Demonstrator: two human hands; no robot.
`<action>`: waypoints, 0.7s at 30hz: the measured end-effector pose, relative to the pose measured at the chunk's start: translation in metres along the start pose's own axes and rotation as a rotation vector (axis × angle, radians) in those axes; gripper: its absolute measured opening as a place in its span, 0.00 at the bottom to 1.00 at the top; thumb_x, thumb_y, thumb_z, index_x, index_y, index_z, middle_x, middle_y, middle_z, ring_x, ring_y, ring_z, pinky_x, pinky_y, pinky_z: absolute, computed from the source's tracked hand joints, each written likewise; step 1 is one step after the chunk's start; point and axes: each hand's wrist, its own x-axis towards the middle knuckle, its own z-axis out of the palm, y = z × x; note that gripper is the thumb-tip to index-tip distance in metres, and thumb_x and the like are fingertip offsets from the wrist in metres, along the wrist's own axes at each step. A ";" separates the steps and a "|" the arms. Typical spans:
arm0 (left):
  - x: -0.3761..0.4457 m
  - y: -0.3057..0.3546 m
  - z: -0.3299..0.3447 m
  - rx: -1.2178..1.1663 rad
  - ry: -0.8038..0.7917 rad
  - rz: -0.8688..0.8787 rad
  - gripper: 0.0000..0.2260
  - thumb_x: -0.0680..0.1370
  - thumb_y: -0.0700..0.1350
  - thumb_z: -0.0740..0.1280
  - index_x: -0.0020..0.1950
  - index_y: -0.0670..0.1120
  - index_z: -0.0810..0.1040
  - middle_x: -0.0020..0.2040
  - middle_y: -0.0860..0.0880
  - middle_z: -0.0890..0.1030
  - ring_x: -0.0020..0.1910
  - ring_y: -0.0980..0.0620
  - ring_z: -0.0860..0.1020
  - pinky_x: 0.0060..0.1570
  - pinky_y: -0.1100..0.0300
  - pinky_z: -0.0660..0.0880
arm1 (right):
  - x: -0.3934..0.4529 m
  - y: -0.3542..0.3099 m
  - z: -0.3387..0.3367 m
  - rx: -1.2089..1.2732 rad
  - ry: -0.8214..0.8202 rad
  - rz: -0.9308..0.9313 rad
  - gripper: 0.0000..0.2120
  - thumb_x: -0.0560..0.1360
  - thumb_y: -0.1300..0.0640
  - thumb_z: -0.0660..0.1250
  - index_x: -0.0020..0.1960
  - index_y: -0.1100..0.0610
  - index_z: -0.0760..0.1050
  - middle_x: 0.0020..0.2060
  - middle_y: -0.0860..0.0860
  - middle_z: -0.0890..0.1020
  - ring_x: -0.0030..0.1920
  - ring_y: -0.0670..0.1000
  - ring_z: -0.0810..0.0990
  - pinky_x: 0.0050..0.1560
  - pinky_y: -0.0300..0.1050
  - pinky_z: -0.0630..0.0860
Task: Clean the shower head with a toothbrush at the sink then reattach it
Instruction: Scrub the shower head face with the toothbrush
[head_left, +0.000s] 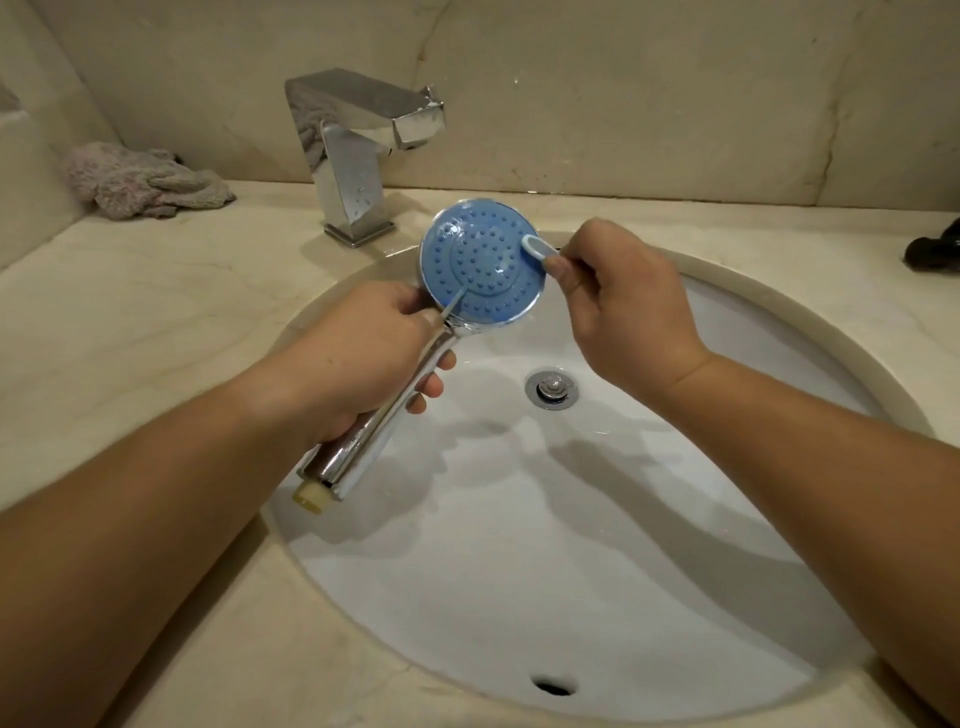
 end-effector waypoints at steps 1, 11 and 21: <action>-0.001 0.001 0.002 0.046 0.001 0.008 0.12 0.86 0.42 0.57 0.59 0.50 0.80 0.43 0.45 0.83 0.31 0.54 0.79 0.32 0.58 0.79 | 0.003 0.000 -0.001 0.003 0.008 0.027 0.12 0.80 0.53 0.63 0.41 0.58 0.69 0.34 0.48 0.70 0.34 0.53 0.67 0.34 0.46 0.63; -0.001 -0.002 0.015 0.271 0.017 0.044 0.11 0.85 0.44 0.58 0.54 0.50 0.81 0.44 0.46 0.85 0.31 0.54 0.81 0.28 0.62 0.78 | 0.007 -0.041 0.002 -0.048 -0.137 -0.165 0.11 0.76 0.55 0.62 0.41 0.47 0.61 0.35 0.48 0.68 0.32 0.54 0.66 0.29 0.45 0.63; 0.000 -0.003 0.014 0.280 0.005 0.038 0.11 0.85 0.45 0.58 0.53 0.50 0.80 0.44 0.46 0.85 0.31 0.55 0.82 0.28 0.62 0.78 | 0.008 -0.033 -0.002 -0.134 -0.081 -0.200 0.10 0.78 0.53 0.60 0.42 0.58 0.70 0.36 0.55 0.74 0.31 0.60 0.70 0.28 0.51 0.69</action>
